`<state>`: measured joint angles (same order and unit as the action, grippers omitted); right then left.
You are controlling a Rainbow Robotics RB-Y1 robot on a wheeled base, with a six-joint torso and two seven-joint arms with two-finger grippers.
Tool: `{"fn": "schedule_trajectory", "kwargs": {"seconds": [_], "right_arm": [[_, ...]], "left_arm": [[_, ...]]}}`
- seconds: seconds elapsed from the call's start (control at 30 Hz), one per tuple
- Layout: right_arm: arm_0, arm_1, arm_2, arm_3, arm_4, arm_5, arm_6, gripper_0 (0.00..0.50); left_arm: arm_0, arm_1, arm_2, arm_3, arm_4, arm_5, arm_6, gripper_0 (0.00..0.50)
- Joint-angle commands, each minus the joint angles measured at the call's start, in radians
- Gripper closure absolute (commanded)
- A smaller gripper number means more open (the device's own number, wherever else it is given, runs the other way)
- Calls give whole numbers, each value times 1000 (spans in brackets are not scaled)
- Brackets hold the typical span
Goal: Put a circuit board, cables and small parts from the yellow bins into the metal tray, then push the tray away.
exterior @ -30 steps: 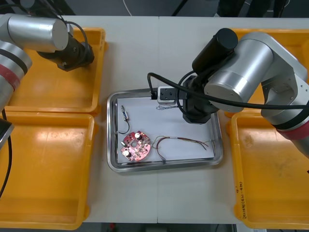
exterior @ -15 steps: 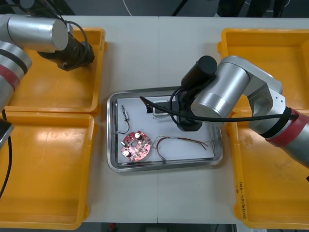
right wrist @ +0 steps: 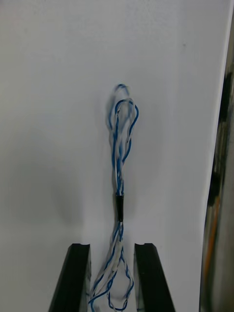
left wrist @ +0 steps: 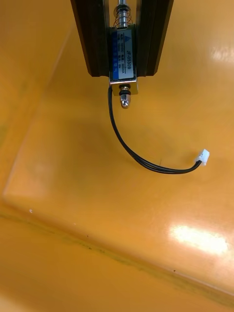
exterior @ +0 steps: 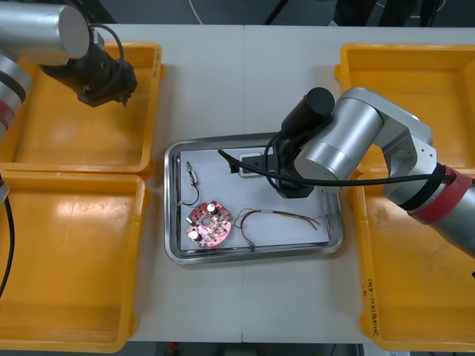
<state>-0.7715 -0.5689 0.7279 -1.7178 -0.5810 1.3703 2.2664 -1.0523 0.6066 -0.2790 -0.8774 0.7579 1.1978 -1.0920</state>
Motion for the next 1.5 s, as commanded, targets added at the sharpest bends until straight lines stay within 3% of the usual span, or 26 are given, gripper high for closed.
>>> {"fn": "schedule_trajectory", "kwargs": {"seconds": [0.03,0.2,0.4,0.63,0.87,1.03,1.33,1.5], "right_arm": [[-40,9,5,-20,6,-10,22,0],[-40,7,-12,-34,-7,6,24,0],[-40,11,-65,-91,-23,101,15,0],[-12,12,-203,-206,-79,323,-7,0],[60,11,-450,-275,-177,550,-74,0],[112,9,-584,-350,-195,550,-165,0],[316,-39,-789,-588,-102,550,-386,0],[426,-60,-861,-657,-68,550,-484,0]], "left_arm": [[-40,70,67,-103,12,98,-40,499],[-40,85,98,-180,8,209,-28,500],[-38,96,115,-282,6,361,-8,497],[-38,96,115,-400,6,485,32,499],[-11,94,115,-543,14,569,139,499],[23,94,109,-646,27,594,201,498],[72,65,35,-845,38,643,359,500],[78,38,-32,-885,23,643,428,500]]}}
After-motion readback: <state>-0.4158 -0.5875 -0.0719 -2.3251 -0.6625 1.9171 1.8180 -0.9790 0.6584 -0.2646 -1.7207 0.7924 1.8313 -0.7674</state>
